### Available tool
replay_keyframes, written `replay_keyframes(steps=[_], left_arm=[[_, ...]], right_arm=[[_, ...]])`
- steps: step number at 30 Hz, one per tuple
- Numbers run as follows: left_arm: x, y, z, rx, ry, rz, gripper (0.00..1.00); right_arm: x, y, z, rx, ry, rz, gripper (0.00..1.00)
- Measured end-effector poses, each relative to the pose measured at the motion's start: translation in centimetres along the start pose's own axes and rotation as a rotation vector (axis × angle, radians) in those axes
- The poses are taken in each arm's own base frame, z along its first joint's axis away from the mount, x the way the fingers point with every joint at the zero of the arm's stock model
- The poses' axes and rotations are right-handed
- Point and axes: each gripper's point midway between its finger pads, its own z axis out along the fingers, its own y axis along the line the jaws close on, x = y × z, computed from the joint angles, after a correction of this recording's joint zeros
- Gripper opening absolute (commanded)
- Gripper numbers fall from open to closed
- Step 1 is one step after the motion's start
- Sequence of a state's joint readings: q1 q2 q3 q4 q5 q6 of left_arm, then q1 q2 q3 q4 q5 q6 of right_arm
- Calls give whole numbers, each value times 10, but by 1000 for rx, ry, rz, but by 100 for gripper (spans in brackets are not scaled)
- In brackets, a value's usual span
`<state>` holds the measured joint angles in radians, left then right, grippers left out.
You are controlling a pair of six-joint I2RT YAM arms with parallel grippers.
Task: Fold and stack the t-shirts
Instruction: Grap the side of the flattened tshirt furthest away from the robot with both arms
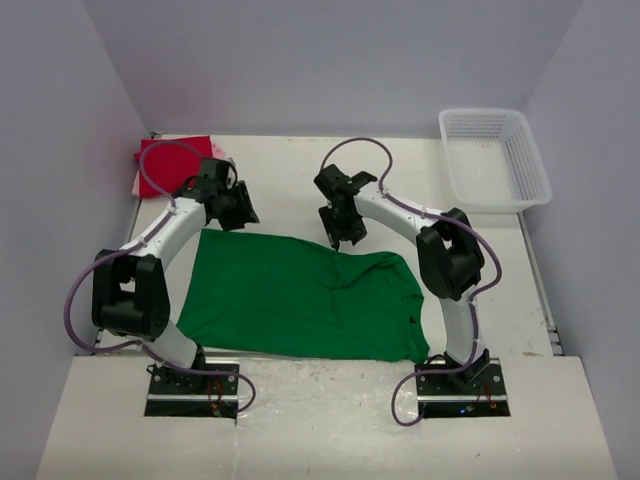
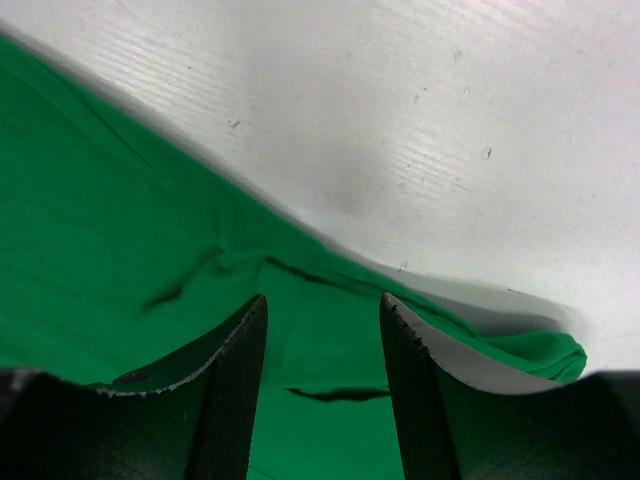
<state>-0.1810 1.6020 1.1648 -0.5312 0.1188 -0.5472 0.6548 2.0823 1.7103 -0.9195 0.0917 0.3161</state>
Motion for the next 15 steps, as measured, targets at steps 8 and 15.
replay_keyframes(steps=[8,15], left_arm=[[-2,-2,-6,49,11,3,47],[-4,5,-8,63,14,-10,47]], right_arm=[[9,-7,10,60,34,-9,49],[14,-1,13,68,48,-30,49]])
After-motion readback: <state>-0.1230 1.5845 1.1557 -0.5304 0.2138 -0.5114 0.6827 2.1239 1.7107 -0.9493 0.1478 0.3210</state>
